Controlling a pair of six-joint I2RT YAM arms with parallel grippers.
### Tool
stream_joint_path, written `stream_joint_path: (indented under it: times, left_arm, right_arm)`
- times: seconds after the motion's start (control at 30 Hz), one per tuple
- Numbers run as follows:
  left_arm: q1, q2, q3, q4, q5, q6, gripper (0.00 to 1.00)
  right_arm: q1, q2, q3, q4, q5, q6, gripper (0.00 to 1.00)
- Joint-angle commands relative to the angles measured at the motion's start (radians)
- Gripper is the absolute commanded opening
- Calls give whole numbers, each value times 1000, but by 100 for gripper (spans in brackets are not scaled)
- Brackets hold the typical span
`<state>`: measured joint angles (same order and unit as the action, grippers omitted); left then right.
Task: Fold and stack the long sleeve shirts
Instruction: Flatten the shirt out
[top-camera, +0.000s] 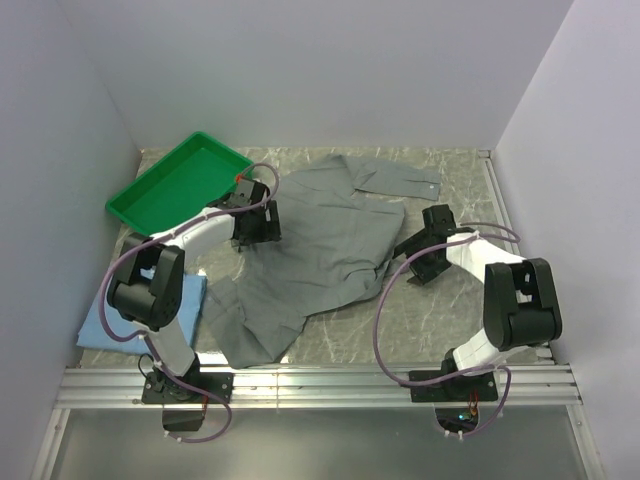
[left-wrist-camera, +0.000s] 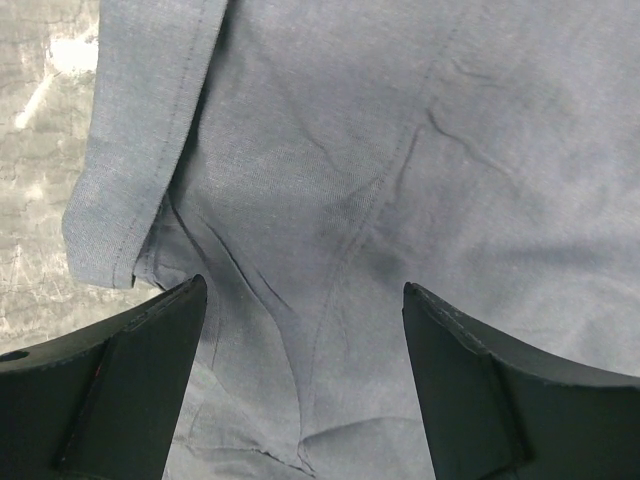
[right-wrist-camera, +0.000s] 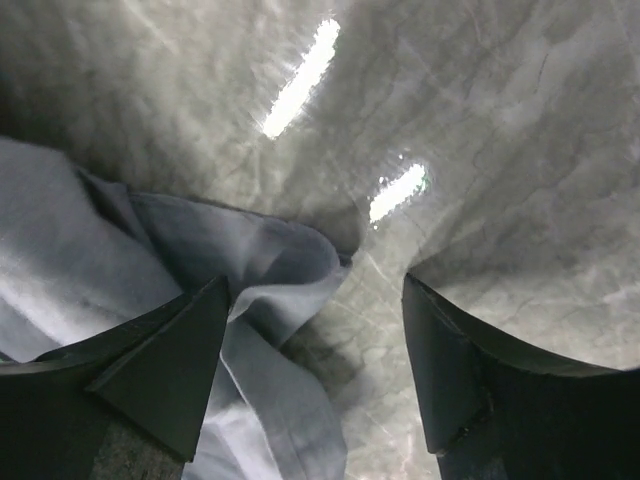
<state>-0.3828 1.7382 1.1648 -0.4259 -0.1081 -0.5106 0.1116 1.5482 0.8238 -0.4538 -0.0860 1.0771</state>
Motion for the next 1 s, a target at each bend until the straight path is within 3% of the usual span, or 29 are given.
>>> stream_joint_path:
  times: [0.0, 0.2, 0.23, 0.3, 0.33, 0.43, 0.53, 0.8, 0.97]
  left_arm:
    - [1, 18, -8, 22, -34, -16, 85]
    - [1, 43, -10, 18, -67, -16, 85]
    - [1, 49, -8, 19, -68, -17, 84]
    - [2, 53, -8, 19, -68, -17, 84]
    - [4, 61, -8, 18, -68, -17, 84]
    - [4, 78, -5, 10, -77, -17, 83]
    - [16, 99, -2, 4, -68, -23, 81]
    - [79, 129, 1, -7, -15, -49, 79]
    - [91, 133, 4, -20, -10, -49, 79]
  right_arm:
    - [-1, 33, -6, 40, -11, 44, 76]
    - [-3, 53, -11, 53, -18, 49, 60]
    - [-4, 53, -12, 52, -20, 46, 51]
    - [-3, 49, -12, 47, -20, 41, 42]
    - [-3, 44, -9, 41, -18, 32, 31]
    - [-3, 21, 26, -5, 8, -9, 12]
    - [-4, -20, 106, -84, 69, -81, 0]
    - [-1, -218, 325, -290, 244, -270, 0]
    - [10, -419, 285, -390, 241, -310, 0]
